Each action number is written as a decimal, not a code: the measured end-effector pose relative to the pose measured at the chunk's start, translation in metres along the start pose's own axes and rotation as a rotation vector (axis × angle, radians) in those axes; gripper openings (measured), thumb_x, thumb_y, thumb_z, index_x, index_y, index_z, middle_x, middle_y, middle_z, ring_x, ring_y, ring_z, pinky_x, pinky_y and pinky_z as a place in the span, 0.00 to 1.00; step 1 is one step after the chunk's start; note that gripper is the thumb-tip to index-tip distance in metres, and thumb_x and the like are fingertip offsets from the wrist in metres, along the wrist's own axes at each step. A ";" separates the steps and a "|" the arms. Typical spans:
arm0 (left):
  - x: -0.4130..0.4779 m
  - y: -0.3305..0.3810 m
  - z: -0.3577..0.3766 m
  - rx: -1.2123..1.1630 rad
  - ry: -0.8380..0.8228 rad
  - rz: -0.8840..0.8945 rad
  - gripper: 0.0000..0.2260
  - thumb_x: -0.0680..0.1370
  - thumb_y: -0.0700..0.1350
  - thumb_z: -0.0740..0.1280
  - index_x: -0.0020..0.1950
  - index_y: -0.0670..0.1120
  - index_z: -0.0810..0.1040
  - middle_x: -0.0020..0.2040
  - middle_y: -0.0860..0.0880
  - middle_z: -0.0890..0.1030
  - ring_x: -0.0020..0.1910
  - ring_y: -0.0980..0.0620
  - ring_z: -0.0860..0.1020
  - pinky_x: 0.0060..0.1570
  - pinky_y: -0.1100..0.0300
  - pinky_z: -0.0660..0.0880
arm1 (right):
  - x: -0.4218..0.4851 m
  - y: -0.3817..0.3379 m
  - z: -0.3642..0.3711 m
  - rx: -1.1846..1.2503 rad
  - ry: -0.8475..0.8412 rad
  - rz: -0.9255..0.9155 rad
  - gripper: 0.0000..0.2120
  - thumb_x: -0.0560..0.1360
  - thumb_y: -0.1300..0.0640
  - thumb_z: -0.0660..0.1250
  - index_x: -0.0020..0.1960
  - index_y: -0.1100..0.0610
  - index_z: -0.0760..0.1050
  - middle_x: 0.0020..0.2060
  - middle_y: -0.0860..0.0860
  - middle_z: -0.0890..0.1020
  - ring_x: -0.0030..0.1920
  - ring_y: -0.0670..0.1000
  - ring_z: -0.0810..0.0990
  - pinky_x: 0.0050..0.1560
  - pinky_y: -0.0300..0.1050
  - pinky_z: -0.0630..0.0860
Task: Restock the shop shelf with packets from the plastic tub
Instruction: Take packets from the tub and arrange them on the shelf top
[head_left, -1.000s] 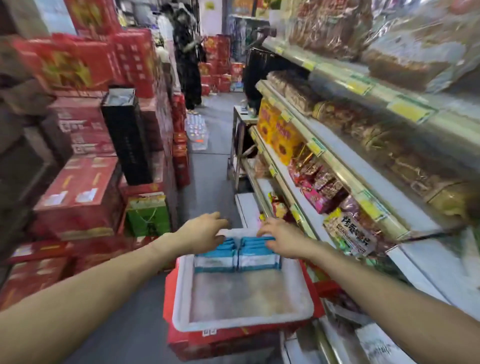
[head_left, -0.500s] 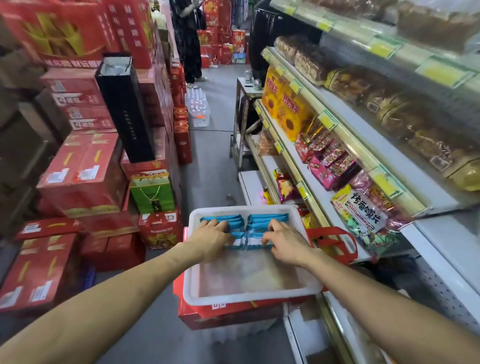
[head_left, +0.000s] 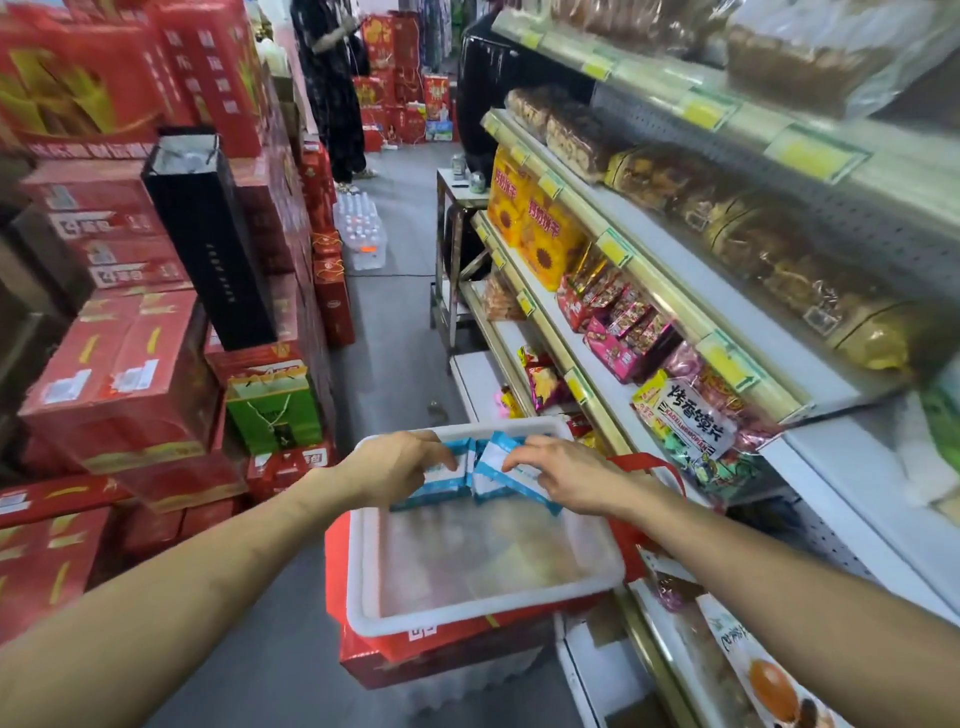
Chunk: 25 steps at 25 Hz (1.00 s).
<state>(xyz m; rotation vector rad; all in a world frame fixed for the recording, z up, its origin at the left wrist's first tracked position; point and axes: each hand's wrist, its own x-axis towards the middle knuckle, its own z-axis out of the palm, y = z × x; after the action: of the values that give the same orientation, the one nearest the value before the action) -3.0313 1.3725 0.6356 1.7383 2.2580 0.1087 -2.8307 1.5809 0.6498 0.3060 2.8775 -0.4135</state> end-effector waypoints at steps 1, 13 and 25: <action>0.004 -0.001 -0.021 -0.020 0.014 0.025 0.26 0.75 0.37 0.61 0.66 0.60 0.78 0.62 0.56 0.77 0.58 0.49 0.79 0.52 0.52 0.77 | -0.004 0.001 -0.022 0.005 0.023 -0.012 0.24 0.77 0.65 0.65 0.65 0.40 0.76 0.61 0.45 0.75 0.59 0.50 0.77 0.54 0.51 0.76; 0.069 0.153 -0.324 -0.194 0.278 0.445 0.29 0.75 0.32 0.66 0.59 0.68 0.81 0.64 0.62 0.77 0.61 0.59 0.77 0.60 0.57 0.74 | -0.202 0.029 -0.342 -0.064 0.557 0.141 0.18 0.77 0.64 0.71 0.59 0.43 0.83 0.59 0.41 0.80 0.58 0.42 0.76 0.62 0.42 0.71; 0.120 0.501 -0.386 -0.203 0.045 0.940 0.27 0.77 0.32 0.66 0.56 0.66 0.84 0.64 0.62 0.78 0.60 0.57 0.78 0.67 0.50 0.76 | -0.532 0.072 -0.370 -0.178 0.729 0.559 0.22 0.76 0.67 0.70 0.58 0.40 0.82 0.58 0.36 0.81 0.58 0.41 0.78 0.63 0.49 0.74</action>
<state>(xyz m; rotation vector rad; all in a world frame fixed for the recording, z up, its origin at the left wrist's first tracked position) -2.6961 1.6668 1.0997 2.5066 1.2083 0.5404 -2.3740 1.6670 1.1073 1.4341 3.2387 0.0889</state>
